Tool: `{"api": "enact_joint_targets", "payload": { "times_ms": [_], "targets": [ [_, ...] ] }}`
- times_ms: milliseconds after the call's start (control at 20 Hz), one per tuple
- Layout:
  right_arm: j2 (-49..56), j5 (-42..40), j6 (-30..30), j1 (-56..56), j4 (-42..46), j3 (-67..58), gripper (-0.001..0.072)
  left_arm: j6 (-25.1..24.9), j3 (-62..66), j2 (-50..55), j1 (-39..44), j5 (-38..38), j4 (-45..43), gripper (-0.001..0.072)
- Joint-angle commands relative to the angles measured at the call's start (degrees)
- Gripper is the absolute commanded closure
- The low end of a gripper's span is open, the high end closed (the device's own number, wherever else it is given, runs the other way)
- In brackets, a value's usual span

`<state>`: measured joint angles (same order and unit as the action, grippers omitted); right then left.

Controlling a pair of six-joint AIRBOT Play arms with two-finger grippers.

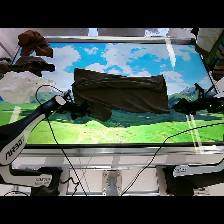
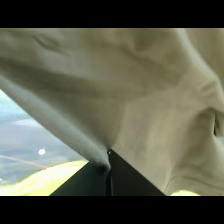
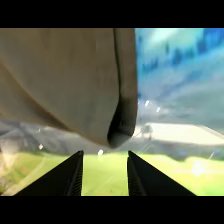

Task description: Fold the shirts.

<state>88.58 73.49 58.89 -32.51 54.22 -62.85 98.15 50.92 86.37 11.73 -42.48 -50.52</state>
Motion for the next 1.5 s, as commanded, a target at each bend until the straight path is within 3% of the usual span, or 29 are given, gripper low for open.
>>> {"api": "enact_joint_targets", "payload": {
  "times_ms": [0,50,100,500,900,1000,1050,1150,1300,1450],
  "targets": [
    [0.0,-0.5,0.1,0.0,0.6,3.3,0.0369,-1.4,0.0,0.9,1.9,1.8,2.8,0.0696],
    [0.0,-2.0,0.8,0.0,0.2,4.6,0.0357,-2.2,0.1,0.9,1.9,1.7,3.9,0.0696],
    [0.0,-3.3,1.6,0.0,-0.9,5.7,0.0255,-2.6,0.1,0.9,1.9,1.7,4.7,0.0696],
    [1.4,-12.4,1.7,0.1,-9.9,6.6,0.0249,-5.2,0.1,0.9,1.9,0.0,6.6,0.0697],
    [5.3,-7.8,1.7,0.1,-12.8,6.6,0.0255,-5.7,0.1,0.9,1.9,0.0,6.9,0.0696],
    [5.4,-8.0,1.3,0.1,-14.7,6.6,0.0339,-5.7,0.1,0.9,1.9,0.0,6.9,0.0696],
    [5.4,-8.0,1.0,0.1,-15.6,6.6,0.0414,-5.7,0.1,0.9,1.9,0.0,7.0,0.0696],
    [5.4,-7.5,-1.6,0.1,-17.9,6.6,0.0687,-5.7,0.1,0.9,1.9,0.0,7.0,0.0696],
    [5.0,-4.1,-4.9,0.0,-23.7,6.6,0.0684,-7.5,0.1,0.3,1.9,-0.1,8.0,0.0697],
    [1.8,-2.8,-4.2,-0.2,-19.3,5.8,0.0685,-11.1,0.1,-4.7,1.9,-4.0,8.9,0.0697]
  ]
}}
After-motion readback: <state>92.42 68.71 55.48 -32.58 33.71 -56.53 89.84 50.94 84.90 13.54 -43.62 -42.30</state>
